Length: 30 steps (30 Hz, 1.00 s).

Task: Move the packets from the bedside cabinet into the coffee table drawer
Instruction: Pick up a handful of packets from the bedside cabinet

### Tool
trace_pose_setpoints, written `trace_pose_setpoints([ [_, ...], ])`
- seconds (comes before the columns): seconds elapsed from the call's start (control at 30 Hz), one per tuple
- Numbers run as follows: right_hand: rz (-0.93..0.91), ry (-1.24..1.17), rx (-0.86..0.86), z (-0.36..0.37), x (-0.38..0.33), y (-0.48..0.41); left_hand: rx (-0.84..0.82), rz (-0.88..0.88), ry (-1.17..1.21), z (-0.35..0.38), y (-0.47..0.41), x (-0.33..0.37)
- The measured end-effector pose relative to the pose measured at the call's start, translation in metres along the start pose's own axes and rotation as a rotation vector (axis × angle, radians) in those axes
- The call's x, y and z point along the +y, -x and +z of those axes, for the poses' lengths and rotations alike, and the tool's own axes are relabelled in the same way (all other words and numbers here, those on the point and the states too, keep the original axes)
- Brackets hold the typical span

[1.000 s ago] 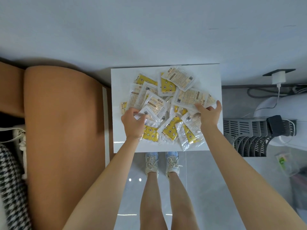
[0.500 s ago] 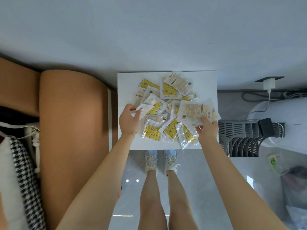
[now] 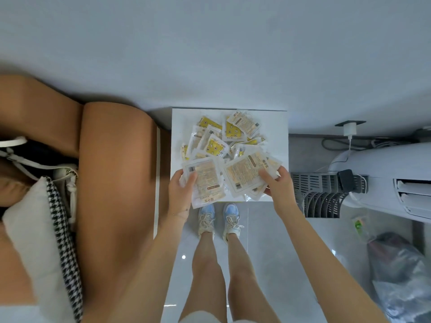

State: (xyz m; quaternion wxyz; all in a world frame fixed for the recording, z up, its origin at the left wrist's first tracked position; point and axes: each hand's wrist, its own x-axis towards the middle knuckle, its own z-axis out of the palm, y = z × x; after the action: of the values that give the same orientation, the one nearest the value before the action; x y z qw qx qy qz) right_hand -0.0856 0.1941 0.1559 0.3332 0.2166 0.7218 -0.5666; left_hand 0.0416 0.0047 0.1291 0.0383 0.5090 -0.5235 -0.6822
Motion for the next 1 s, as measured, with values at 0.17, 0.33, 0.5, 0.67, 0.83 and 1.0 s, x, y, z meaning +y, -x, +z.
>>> trace_pose_setpoints([
  [0.17, -0.064, 0.069, -0.059, -0.009, -0.021, 0.036, -0.026, -0.063, 0.045, -0.019, 0.036, 0.012],
  [0.33, -0.127, 0.097, -0.103, -0.02, -0.038, 0.067, -0.029, -0.061, 0.124, -0.031, 0.067, 0.031],
  [0.5, -0.129, 0.114, -0.201, -0.022, -0.045, 0.087, 0.031, 0.02, 0.221, -0.038, 0.1, 0.036],
  [0.67, -0.157, 0.24, -0.342, -0.013, -0.041, 0.102, 0.177, 0.056, 0.359, -0.046, 0.143, 0.014],
  [0.83, -0.183, 0.363, -0.481, 0.007, -0.029, 0.126, 0.345, 0.022, 0.508, -0.072, 0.182, -0.023],
  [1.0, -0.18, 0.497, -0.615, 0.047, -0.004, 0.163, 0.538, 0.033, 0.672, -0.124, 0.229, -0.059],
])
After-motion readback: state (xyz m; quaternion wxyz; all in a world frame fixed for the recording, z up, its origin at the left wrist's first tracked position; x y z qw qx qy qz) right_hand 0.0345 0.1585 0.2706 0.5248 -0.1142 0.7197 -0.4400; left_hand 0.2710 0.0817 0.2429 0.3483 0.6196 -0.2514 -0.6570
